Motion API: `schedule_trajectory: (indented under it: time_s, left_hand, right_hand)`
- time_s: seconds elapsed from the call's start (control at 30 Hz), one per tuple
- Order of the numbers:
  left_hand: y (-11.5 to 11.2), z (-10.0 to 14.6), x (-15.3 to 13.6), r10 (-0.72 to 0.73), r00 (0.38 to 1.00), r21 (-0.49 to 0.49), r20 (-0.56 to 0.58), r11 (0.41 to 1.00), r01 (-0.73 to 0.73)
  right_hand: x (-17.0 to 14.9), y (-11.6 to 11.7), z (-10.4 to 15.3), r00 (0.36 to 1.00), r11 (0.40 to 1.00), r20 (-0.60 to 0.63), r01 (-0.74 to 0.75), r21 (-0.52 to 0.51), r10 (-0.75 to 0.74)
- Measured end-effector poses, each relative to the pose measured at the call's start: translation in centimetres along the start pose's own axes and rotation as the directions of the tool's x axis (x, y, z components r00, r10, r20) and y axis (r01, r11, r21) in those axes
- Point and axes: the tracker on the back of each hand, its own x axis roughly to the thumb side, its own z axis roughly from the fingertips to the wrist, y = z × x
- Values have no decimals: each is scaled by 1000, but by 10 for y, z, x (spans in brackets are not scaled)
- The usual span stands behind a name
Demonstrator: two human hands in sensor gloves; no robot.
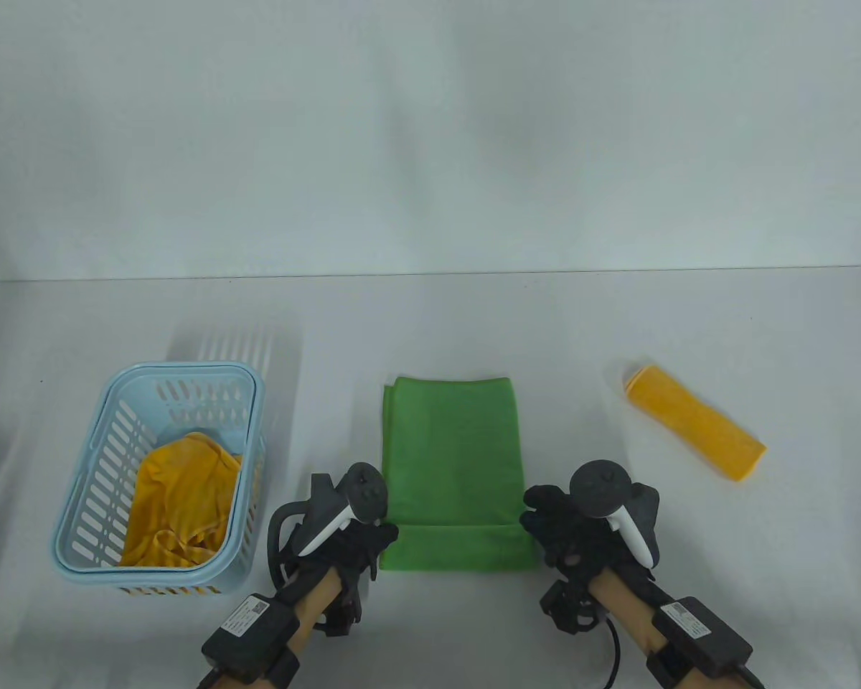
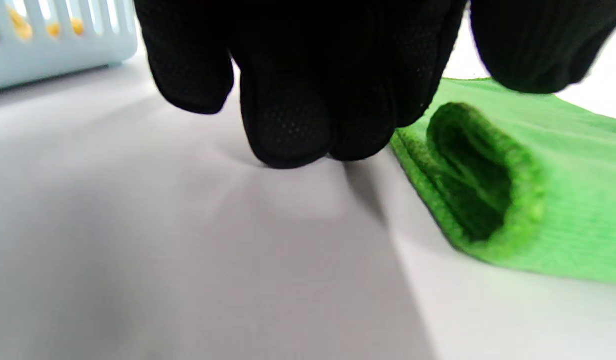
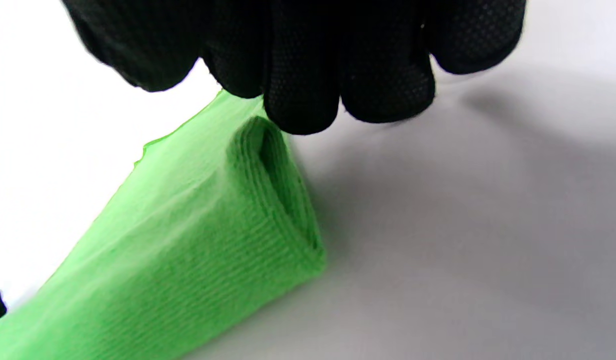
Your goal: Roll square towel into towel roll
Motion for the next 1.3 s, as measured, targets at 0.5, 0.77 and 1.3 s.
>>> schedule_trajectory:
  time_s: [0.5, 0.77, 1.3]
  left_hand:
    - [7, 36, 47, -234, 930, 119, 285, 971, 208]
    - [-24, 27, 59, -419, 860, 101, 289, 907, 408]
    - [-32, 16, 48, -381, 886, 49, 265, 923, 382]
  right_hand:
    - [48, 9, 43, 919, 962, 291, -271, -24, 266]
    - [44, 44, 38, 784, 821, 269, -568, -54, 560]
    - [37, 45, 29, 803, 843, 260, -521, -131, 537]
